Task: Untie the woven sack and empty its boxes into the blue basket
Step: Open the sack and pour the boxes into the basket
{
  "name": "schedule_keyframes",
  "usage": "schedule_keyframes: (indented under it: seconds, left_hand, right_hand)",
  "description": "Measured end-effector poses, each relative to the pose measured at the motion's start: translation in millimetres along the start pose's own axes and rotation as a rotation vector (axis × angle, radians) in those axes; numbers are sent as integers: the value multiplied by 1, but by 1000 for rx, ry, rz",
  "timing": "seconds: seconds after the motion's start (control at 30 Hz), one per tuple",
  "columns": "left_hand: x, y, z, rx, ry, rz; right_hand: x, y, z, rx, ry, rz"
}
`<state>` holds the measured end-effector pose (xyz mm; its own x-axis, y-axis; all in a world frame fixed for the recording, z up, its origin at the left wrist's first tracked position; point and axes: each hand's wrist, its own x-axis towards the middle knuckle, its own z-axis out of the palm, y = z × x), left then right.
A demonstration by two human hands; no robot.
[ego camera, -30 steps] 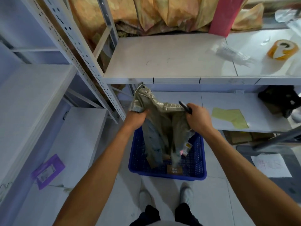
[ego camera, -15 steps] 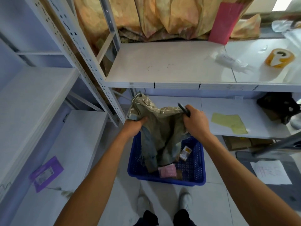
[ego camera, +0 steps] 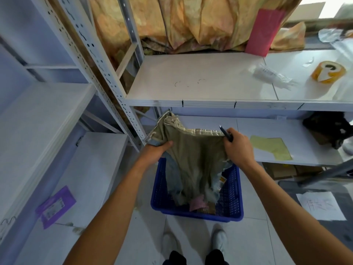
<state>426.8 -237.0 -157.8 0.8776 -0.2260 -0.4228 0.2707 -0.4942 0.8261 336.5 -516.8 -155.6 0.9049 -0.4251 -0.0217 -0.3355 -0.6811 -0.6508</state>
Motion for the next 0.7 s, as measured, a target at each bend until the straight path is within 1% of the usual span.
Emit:
schedule_keyframes:
  seconds: [0.07, 0.1, 0.17, 0.2, 0.3, 0.37, 0.4, 0.43, 0.47, 0.5, 0.57, 0.63, 0.7]
  left_hand:
    - [-2, -1, -1, 32, -16, 30]
    - [-3, -2, -2, 18, -23, 28]
    - [-4, 4, -3, -73, 1, -5]
    - [-4, 7, -3, -80, 8, -32]
    - [-1, 7, -3, -40, -69, -85]
    - [2, 9, -3, -144, -101, -121]
    - [4, 10, -3, -137, -79, -111]
    - [2, 13, -4, -64, -44, -95]
    - [3, 14, -4, 37, -16, -63]
    - [4, 14, -5, 83, 25, -37]
    - [4, 18, -9, 2, 66, -20]
    - [2, 29, -16, -153, 75, -38]
    - [-1, 40, -24, -224, 58, -65]
  right_hand:
    - [-1, 5, -5, -24, -63, 0]
    - [-1, 7, -5, -15, -46, -6]
    - [2, 11, -9, 34, 74, 15]
    - [5, 11, -11, 43, 97, 38]
    - [7, 12, -12, 16, 41, 78]
    - [7, 11, -12, 98, 124, 51]
    - [8, 11, -13, 129, 151, 38]
    - [8, 10, -15, 133, 132, 50]
    - [9, 11, -17, 119, 83, 70]
    - [10, 12, -19, 96, 37, 91]
    - [14, 18, -25, 114, 50, 126]
    - [18, 23, -36, 159, 91, 162]
    - [21, 27, -49, 197, 84, 166]
